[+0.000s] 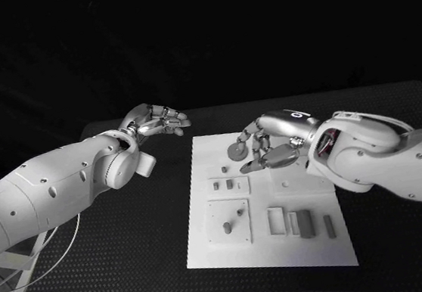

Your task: Assemble the parts on the task board

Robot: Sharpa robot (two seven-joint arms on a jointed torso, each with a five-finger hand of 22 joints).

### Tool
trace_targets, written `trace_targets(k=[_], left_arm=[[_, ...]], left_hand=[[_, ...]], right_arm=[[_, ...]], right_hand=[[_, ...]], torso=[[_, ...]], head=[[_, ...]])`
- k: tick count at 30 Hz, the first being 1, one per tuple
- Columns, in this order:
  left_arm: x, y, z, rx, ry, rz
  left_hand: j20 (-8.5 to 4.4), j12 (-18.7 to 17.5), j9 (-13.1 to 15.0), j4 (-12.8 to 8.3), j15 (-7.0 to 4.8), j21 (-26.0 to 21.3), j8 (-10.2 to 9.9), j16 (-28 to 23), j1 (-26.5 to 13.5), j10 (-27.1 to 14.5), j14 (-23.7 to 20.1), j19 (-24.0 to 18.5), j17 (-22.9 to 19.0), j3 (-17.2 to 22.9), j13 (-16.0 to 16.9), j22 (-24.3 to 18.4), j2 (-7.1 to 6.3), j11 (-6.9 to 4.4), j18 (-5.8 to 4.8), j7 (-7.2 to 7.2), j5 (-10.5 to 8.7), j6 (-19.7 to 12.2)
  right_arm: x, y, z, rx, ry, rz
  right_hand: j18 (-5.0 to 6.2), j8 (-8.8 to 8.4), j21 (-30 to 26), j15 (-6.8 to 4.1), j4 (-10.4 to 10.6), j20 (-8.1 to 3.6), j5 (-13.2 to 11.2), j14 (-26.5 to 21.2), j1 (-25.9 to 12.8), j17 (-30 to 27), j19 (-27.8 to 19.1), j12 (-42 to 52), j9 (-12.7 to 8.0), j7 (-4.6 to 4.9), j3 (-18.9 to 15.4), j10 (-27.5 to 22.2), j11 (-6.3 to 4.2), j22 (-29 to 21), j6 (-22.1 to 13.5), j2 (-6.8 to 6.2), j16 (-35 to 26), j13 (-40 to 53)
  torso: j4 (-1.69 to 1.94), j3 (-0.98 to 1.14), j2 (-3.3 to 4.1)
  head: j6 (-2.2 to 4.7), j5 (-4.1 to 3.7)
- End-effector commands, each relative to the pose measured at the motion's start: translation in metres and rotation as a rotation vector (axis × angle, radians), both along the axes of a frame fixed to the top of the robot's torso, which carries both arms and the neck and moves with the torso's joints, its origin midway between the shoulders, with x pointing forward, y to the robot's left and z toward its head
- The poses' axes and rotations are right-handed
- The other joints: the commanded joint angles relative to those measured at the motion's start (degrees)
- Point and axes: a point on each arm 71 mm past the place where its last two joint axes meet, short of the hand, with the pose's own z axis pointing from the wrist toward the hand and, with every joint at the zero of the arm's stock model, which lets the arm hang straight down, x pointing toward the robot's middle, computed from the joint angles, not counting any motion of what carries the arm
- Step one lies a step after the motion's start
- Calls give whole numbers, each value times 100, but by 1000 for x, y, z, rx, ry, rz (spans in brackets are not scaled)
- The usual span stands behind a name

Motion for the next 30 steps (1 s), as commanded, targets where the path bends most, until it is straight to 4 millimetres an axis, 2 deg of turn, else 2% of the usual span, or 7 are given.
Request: trace_targets(k=[1,2,4,6,9,18,30], left_arm=[[1,-3,0,-16,4,-14],[1,-3,0,-16,4,-14],[1,-4,-1,-17,10,-19],[0,-5,-3,-18,18,-24],[0,-4,-4,-17,18,-22],[-1,-3,-9,-17,24,-20],[-2,-3,-10,-17,28,-21]], left_hand=[[17,29,-7,11,4,12,18,-28,-13,-9,37,37,9,-39,-6,-9,47,-5,3,-2,-27,-19],[17,29,-7,11,4,12,18,-29,-16,-8,37,37,10,-40,-7,-9,48,-6,2,-2,-27,-19],[17,30,-8,13,4,12,17,-31,-22,-7,37,38,12,-42,-7,-11,51,-6,2,-2,-26,-20],[17,26,-11,15,4,13,14,-37,-39,-11,37,39,18,-47,-10,-14,59,-4,2,0,-26,-25],[17,24,-12,14,5,12,12,-41,-46,-15,35,37,21,-50,-13,-17,61,-3,2,1,-26,-29],[18,22,-14,15,6,11,10,-46,-58,-17,34,37,26,-53,-16,-20,67,-2,1,3,-26,-33],[19,19,-17,16,8,10,8,-57,-82,-23,30,32,35,-62,-21,-27,73,1,0,5,-27,-37]], right_arm=[[7,-25,-12,-62,243,-121],[9,-31,-13,-78,252,-140],[10,-41,-16,-129,267,-161],[7,-51,-20,-167,301,-182],[0,-61,-31,-203,378,-202],[-25,-89,-58,-260,606,-325],[-43,-96,-80,-400,736,-338]], right_hand=[[77,95,92,-112,-62,-49,-13,237,-3,306,168,668,68,-128,-151,141,-105,107,139,120,512,662],[77,167,171,-172,-128,-111,30,323,-46,590,324,1295,129,-203,-302,80,-151,115,254,88,953,1282],[76,252,209,-210,-167,-167,-22,288,62,707,401,1705,194,-180,-248,-98,-227,115,383,357,1118,1708],[77,355,354,-241,-311,-281,-42,263,36,1003,588,2990,362,-317,-376,-694,-260,123,460,634,1591,3011],[77,429,543,-283,-307,-374,4,278,-106,1191,734,3964,530,-289,-426,-1121,-290,142,512,719,1969,3986],[77,493,868,-383,302,-569,-9,497,-972,1496,889,4659,761,-400,-431,-1082,-384,135,686,737,2391,4653],[77,433,1054,-437,581,-683,-7,621,-1426,1670,892,5031,812,-456,-325,-761,-442,138,823,638,2582,5039]], torso=[[-21,-17,-9],[-29,-19,-14],[-50,-19,-20],[-68,-9,-22],[-87,10,-26],[-90,-6,-50],[-144,-2,-68]], head=[[61,-110],[73,-133],[92,-140],[103,-136],[110,-164],[99,-254],[62,-329]])
